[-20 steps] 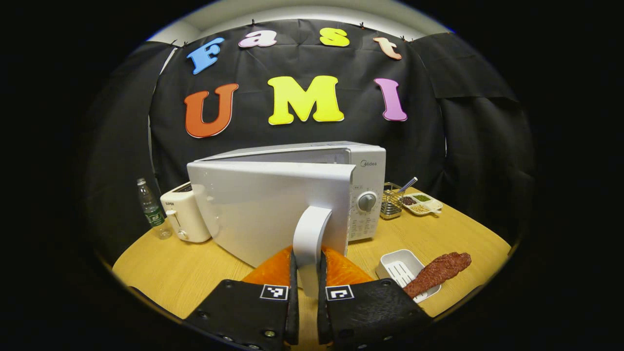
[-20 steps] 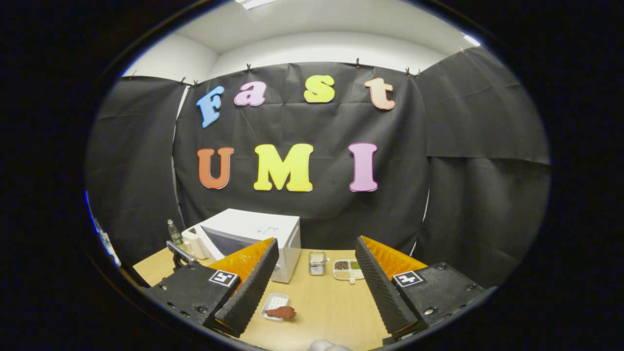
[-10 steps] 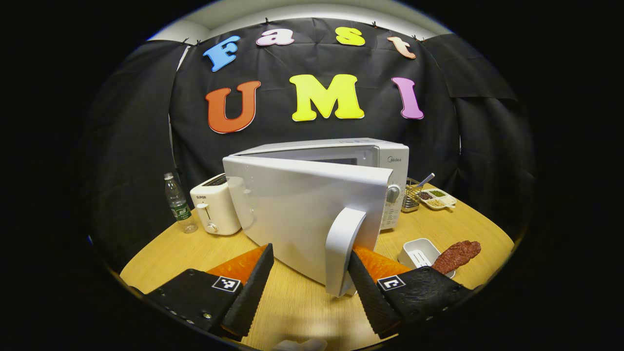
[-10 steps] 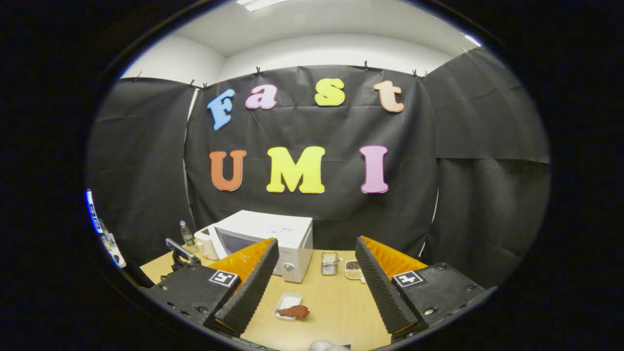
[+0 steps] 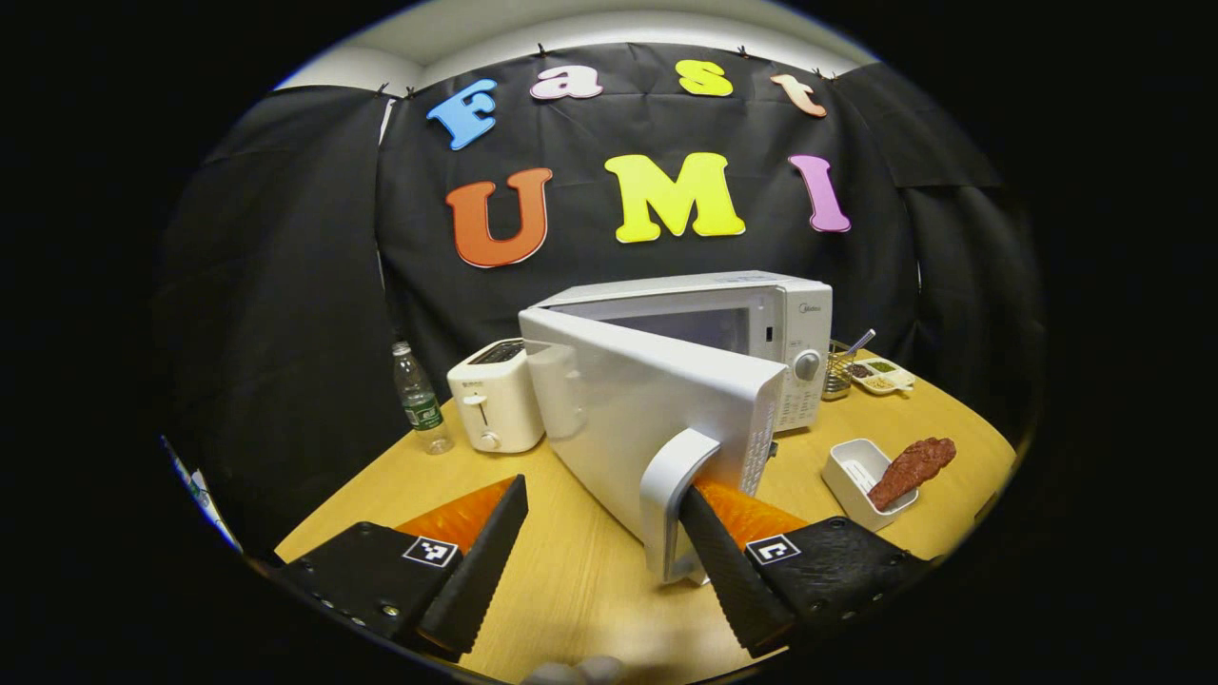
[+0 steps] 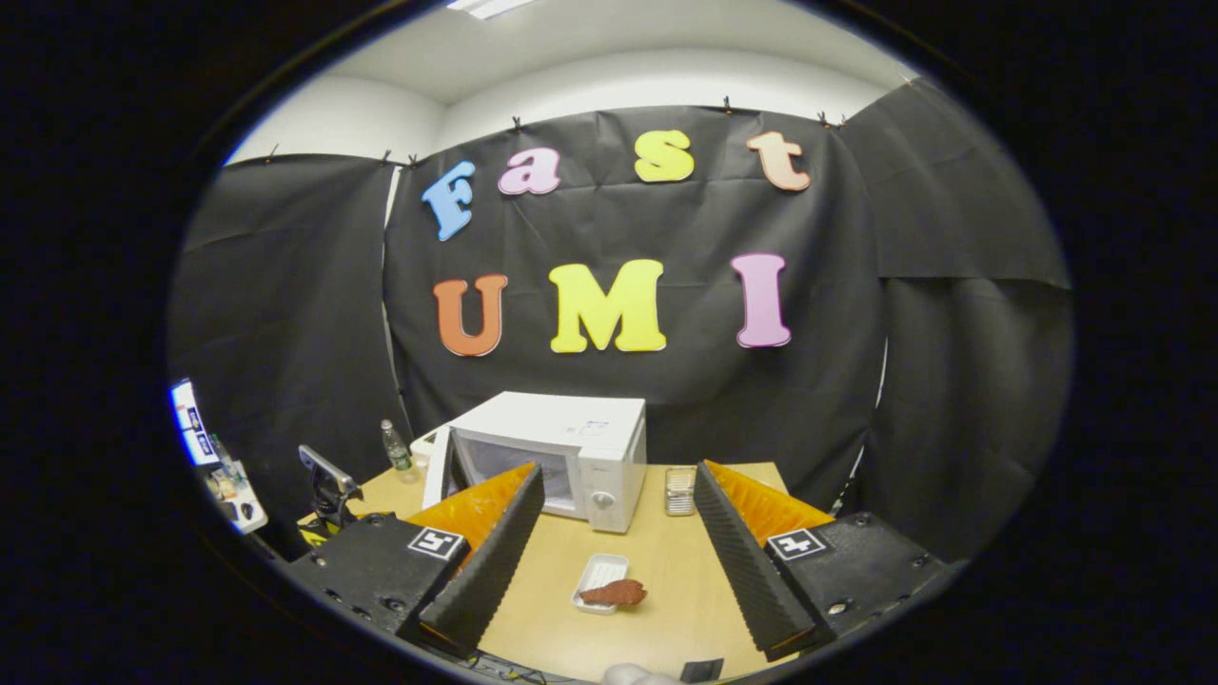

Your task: Open the microwave oven with the left hand, put the food in, and close the microwave oven.

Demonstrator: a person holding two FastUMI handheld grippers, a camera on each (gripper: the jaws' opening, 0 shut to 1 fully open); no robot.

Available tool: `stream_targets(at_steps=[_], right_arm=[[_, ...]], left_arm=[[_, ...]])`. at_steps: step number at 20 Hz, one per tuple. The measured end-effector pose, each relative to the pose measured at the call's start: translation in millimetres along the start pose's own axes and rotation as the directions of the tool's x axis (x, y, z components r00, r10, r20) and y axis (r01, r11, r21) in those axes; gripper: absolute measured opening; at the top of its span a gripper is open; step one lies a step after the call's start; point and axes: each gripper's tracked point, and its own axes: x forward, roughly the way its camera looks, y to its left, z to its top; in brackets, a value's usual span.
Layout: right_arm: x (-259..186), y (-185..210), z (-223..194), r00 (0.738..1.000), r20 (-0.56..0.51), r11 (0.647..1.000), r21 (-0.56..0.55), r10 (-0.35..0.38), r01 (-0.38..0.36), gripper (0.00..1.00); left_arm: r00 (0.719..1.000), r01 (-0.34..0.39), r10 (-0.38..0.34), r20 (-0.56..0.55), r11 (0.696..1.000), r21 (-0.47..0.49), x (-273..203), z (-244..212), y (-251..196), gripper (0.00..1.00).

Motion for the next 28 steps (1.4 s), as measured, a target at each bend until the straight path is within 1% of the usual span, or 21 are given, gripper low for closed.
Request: stream_targets(at_steps=[1, 2, 4, 5, 6, 7, 9, 12, 15, 16, 17, 18, 19, 20, 21, 23, 24, 25, 27, 28], right_arm=[[2, 5, -3, 1.000, -0.004, 1.000, 0.001, 0.011, -0.011, 1.00], [3, 9, -5, 1.000, -0.009, 1.000, 0.003, 0.017, -0.017, 0.96], [6, 18, -11, 0.999, -0.018, 0.999, 0.015, 0.033, -0.032, 0.96], [7, 22, -15, 0.999, -0.027, 0.999, 0.018, 0.040, -0.039, 0.96], [8, 27, -16, 0.998, -0.033, 0.999, 0.019, 0.047, -0.046, 1.00], [8, 29, -17, 0.998, -0.035, 0.999, 0.017, 0.050, -0.049, 0.96], [8, 34, -16, 0.998, -0.035, 0.998, 0.009, 0.055, -0.055, 0.96], [9, 37, -15, 0.997, -0.036, 0.998, 0.002, 0.061, -0.061, 0.96], [12, 40, -18, 0.997, -0.039, 0.998, 0.001, 0.067, -0.067, 0.96], [14, 39, -19, 0.997, -0.041, 0.998, -0.002, 0.069, -0.069, 0.96], [16, 38, -23, 0.997, -0.045, 0.998, -0.010, 0.069, -0.070, 0.96], [20, 34, -26, 0.997, -0.047, 0.998, -0.018, 0.061, -0.062, 0.96], [23, 29, -34, 0.997, -0.059, 0.998, -0.020, 0.058, -0.059, 0.96], [25, 23, -42, 0.996, -0.072, 0.998, -0.017, 0.058, -0.060, 0.96], [30, 17, -52, 0.994, -0.091, 0.998, -0.014, 0.058, -0.060, 0.96], [42, -2, -84, 0.988, -0.144, 0.998, -0.004, 0.061, -0.062, 0.96], [49, -11, -104, 0.982, -0.177, 0.997, 0.010, 0.071, -0.071, 1.00], [57, -21, -129, 0.972, -0.222, 0.997, 0.027, 0.076, -0.072, 0.96], [74, -35, -180, 0.940, -0.321, 0.991, 0.100, 0.114, -0.086, 0.94], [82, -40, -203, 0.920, -0.370, 0.986, 0.142, 0.131, -0.083, 0.89]], left_arm=[[1.000, -0.018, 0.018, -0.003, 1.000, 0.004, -3, -3, 13, 0.94], [0.999, -0.037, 0.037, -0.008, 0.999, 0.007, -8, -6, 28, 0.94], [0.998, -0.053, 0.053, -0.025, 0.998, -0.022, -17, -15, 52, 0.94], [0.998, -0.056, 0.055, -0.034, 0.998, -0.038, -20, -18, 60, 0.96], [0.998, -0.056, 0.054, -0.036, 0.997, -0.049, -20, -20, 67, 0.96], [0.998, -0.053, 0.051, -0.045, 0.997, -0.057, -22, -22, 73, 0.96], [0.997, -0.052, 0.048, -0.055, 0.996, -0.067, -24, -25, 83, 0.96], [0.997, -0.066, 0.064, -0.046, 0.997, -0.049, -32, -25, 95, 0.96], [0.993, -0.116, 0.116, -0.019, 0.993, -0.009, -38, -23, 121, 0.95], [0.991, -0.129, 0.128, -0.034, 0.992, -0.012, -38, -27, 129, 0.95], [0.988, -0.149, 0.148, -0.045, 0.989, -0.025, -39, -28, 138, 0.88], [0.986, -0.158, 0.157, -0.048, 0.987, -0.028, -41, -29, 141, 0.95], [0.984, -0.172, 0.171, -0.040, 0.985, -0.020, -45, -28, 146, 0.92], [0.984, -0.175, 0.174, -0.038, 0.984, -0.023, -50, -28, 149, 0.82], [0.983, -0.182, 0.181, -0.038, 0.983, -0.027, -57, -26, 151, 0.95], [0.981, -0.193, 0.191, -0.037, 0.981, -0.032, -71, -21, 151, 0.95], [0.981, -0.192, 0.191, -0.034, 0.980, -0.043, -79, -16, 148, 0.95], [0.983, -0.184, 0.183, -0.029, 0.981, -0.055, -86, -8, 141, 0.95], [0.986, -0.169, 0.168, -0.008, 0.984, -0.064, -99, 9, 125, 0.95], [0.987, -0.162, 0.162, 0.002, 0.984, -0.071, -103, 20, 116, 0.95]])
